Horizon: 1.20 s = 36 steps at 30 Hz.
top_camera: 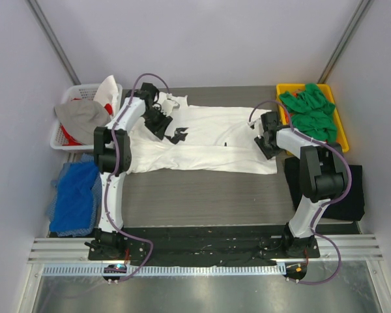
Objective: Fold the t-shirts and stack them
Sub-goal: Fold the flattened tshirt in 1/3 of the way
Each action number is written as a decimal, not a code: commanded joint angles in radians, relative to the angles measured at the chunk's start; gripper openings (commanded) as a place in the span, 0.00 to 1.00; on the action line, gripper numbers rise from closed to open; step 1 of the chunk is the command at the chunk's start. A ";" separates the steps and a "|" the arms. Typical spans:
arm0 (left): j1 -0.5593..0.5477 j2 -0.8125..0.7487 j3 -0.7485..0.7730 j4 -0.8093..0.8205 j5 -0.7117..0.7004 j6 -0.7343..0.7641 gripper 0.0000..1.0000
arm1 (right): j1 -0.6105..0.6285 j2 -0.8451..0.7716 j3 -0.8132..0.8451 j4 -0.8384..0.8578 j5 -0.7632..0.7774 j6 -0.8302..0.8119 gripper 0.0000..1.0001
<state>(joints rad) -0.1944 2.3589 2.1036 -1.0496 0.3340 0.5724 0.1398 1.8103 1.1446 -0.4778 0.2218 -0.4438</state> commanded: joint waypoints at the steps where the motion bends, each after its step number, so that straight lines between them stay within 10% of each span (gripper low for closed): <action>1: 0.001 -0.004 0.045 0.039 -0.015 -0.026 0.45 | -0.003 -0.058 -0.008 0.016 -0.012 0.010 0.43; 23: -0.016 0.071 0.095 -0.003 -0.004 -0.006 0.45 | -0.003 -0.060 -0.017 0.021 -0.022 0.013 0.43; 36: -0.031 0.036 0.052 0.023 0.002 -0.012 0.03 | -0.005 -0.055 -0.023 0.022 -0.027 0.011 0.42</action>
<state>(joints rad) -0.2173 2.4378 2.1628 -1.0382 0.3298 0.5583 0.1398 1.7954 1.1282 -0.4755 0.2066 -0.4412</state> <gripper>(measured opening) 0.079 0.424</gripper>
